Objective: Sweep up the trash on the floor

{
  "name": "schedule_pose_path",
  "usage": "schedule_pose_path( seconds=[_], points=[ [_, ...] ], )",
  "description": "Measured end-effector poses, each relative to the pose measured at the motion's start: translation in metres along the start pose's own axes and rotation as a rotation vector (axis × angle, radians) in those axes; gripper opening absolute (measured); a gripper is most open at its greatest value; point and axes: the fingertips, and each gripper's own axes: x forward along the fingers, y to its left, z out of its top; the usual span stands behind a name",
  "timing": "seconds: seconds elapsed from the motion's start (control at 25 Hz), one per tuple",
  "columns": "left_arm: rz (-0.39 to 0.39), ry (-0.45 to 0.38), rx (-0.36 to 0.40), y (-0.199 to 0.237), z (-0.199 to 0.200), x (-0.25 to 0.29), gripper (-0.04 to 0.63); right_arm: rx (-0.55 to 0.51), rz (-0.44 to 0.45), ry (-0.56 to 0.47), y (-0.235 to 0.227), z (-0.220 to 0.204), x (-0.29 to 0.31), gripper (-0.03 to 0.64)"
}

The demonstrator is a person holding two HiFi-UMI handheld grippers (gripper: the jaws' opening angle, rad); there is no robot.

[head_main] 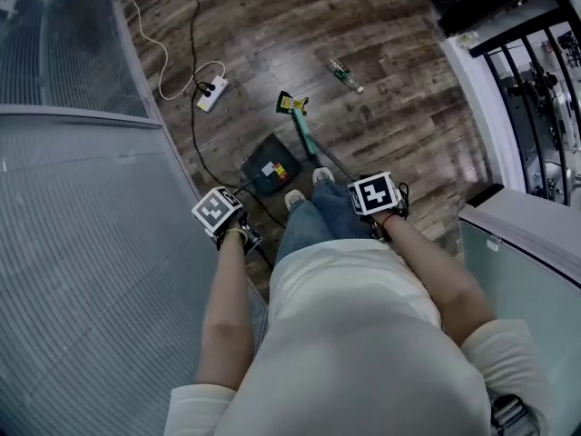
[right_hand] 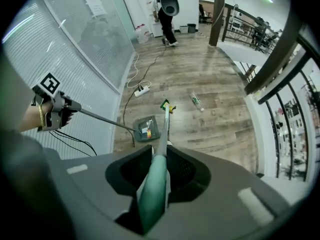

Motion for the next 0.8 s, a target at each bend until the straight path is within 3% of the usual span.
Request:
schedule_pose_path(
  seconds=[0.32, 0.8],
  points=[
    [-0.005, 0.004, 0.012, 0.007, 0.002, -0.001, 0.091, 0.168, -0.076, -0.01, -0.016, -0.017, -0.001, 0.101],
    [0.017, 0.004, 0.016, -0.007, 0.004, -0.005, 0.091, 0.225, -0.158, 0.029, -0.031, -0.031, 0.009, 0.1]
  ],
)
